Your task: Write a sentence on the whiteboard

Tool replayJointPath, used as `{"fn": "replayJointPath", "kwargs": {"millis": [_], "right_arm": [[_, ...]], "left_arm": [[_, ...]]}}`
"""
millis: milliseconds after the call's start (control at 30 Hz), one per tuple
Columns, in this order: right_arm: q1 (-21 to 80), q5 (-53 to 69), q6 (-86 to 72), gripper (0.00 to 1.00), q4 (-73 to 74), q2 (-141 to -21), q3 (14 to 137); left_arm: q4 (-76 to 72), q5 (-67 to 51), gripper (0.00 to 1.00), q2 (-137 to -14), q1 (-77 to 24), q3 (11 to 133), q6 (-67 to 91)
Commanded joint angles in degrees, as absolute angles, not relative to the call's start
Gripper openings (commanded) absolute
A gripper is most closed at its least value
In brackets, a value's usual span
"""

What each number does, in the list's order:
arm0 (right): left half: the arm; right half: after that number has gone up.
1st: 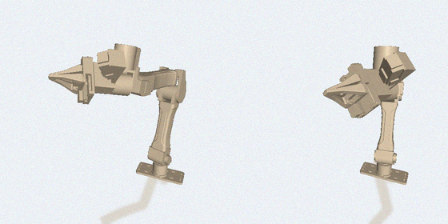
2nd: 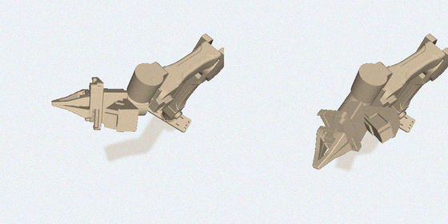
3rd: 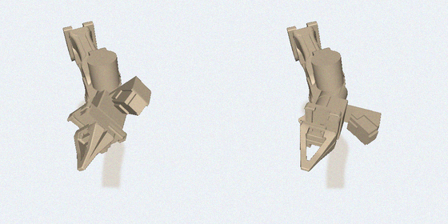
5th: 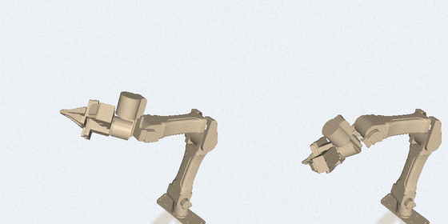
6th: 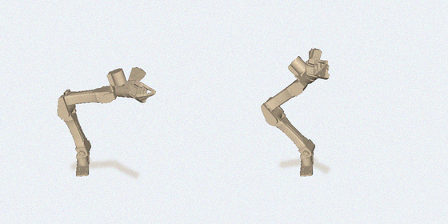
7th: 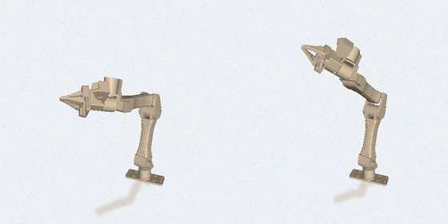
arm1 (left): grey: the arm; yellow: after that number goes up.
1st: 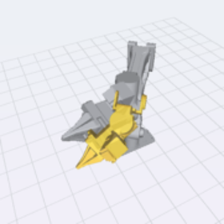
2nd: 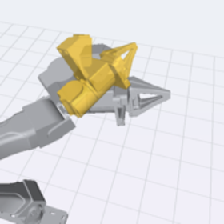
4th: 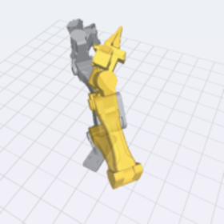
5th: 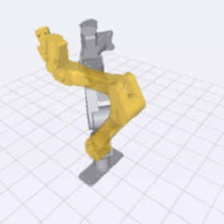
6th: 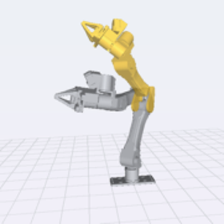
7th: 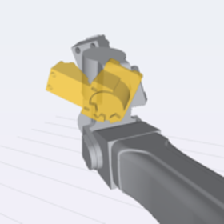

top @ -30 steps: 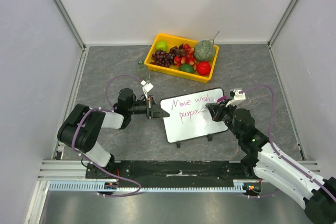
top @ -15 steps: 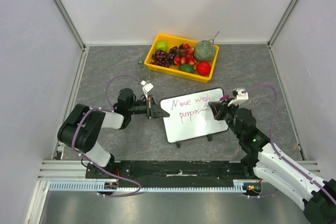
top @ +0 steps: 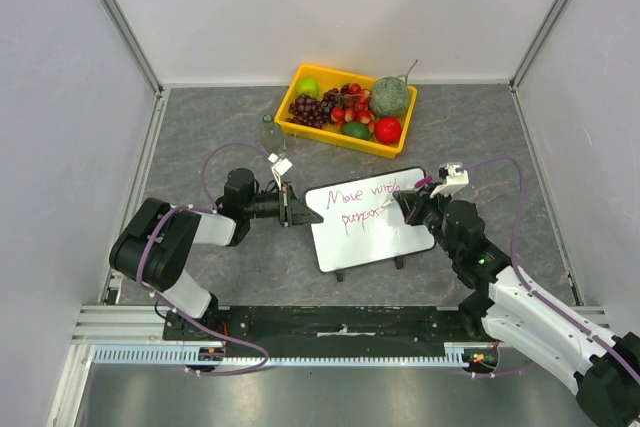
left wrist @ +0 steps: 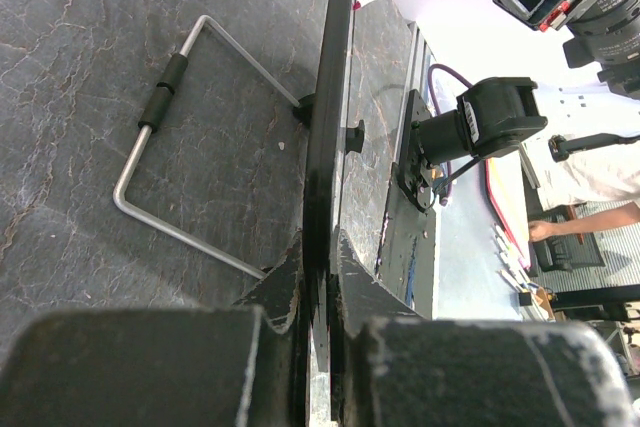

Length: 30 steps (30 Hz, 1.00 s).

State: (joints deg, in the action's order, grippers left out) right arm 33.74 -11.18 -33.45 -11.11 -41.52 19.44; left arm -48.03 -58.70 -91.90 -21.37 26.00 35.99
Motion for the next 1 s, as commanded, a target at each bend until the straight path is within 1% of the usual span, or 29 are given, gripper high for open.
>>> {"fn": "replayJointPath", "kwargs": {"millis": [0, 500, 967], "right_arm": [[33.4, -10.2, -32.5, 0.0, -10.8, -41.6, 20.3], [33.4, -7.8, -32.3, 0.0, -6.2, -39.0, 17.9], [33.4, -11.2, -31.3, 0.0, -3.3, -35.9, 19.2]], "left_arm": [[-43.1, -57.4, 0.02, -93.7, -22.8, 25.7, 30.2], [-43.1, -57.4, 0.02, -94.1, -22.9, 25.9, 30.1], [-42.3, -57.0, 0.02, -93.1, -22.9, 25.7, 29.4]]}}
